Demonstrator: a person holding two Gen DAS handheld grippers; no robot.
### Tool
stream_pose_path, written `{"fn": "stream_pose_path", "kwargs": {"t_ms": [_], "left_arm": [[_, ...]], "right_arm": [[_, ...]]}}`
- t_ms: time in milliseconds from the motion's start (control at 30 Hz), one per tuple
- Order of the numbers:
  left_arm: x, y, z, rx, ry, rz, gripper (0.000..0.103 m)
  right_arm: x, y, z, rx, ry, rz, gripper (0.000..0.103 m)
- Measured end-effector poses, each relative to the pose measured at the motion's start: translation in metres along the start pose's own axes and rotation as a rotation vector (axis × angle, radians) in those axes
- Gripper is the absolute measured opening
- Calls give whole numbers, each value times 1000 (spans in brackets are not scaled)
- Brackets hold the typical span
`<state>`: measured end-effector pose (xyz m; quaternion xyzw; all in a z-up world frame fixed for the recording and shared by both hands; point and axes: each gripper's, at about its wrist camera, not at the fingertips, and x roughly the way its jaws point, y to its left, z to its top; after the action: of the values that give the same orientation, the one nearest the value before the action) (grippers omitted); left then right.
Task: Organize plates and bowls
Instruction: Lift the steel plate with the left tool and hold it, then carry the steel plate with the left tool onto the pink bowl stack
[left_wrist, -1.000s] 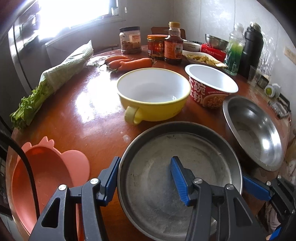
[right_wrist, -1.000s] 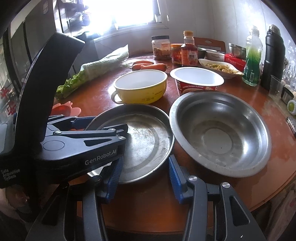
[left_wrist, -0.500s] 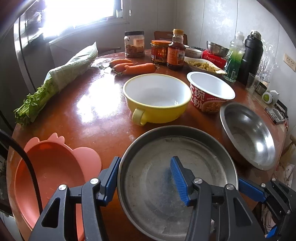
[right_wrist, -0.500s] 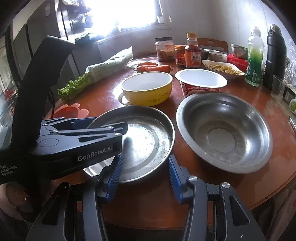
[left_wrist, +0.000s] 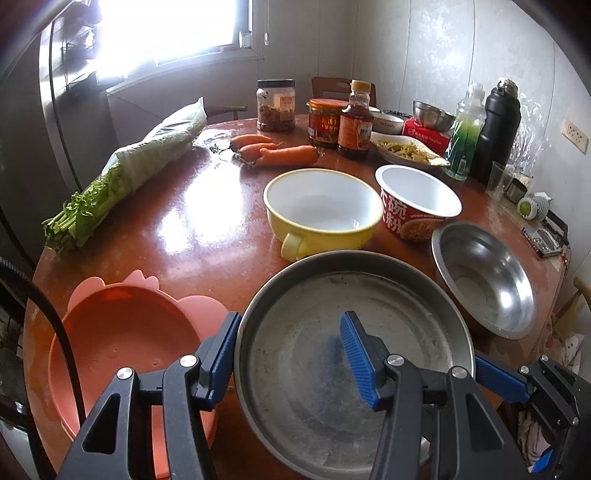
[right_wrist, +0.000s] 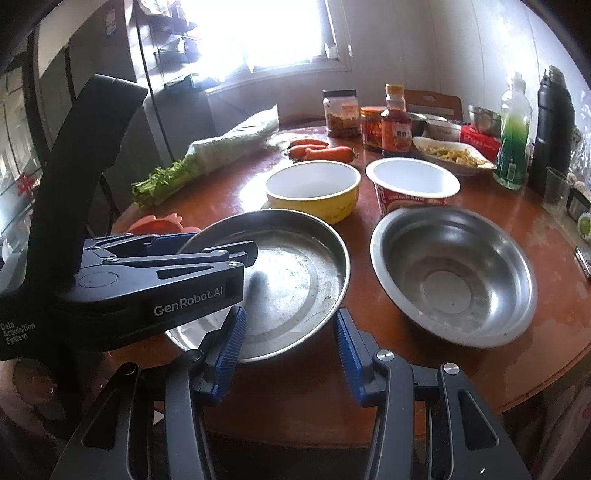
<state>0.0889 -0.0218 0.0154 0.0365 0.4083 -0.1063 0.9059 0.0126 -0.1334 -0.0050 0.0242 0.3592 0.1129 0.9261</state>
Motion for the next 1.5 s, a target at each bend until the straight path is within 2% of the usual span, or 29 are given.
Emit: {"fn": "stream_pose_path", "kwargs": {"t_ms": [600, 800, 1233, 1500], "left_arm": [[-25, 18, 14, -15, -44, 0, 55], [-35, 46, 17, -52, -55, 21, 55], [-47, 122, 6, -150, -53, 126, 55], [-30, 150, -7, -195, -23, 122, 55]], "right_arm": [[-14, 17, 18, -33, -44, 8, 51], [-8, 38, 30, -62, -42, 27, 51], [28, 109, 50, -175, 10, 123, 51], [49, 132, 42, -213, 56, 137, 51]]}}
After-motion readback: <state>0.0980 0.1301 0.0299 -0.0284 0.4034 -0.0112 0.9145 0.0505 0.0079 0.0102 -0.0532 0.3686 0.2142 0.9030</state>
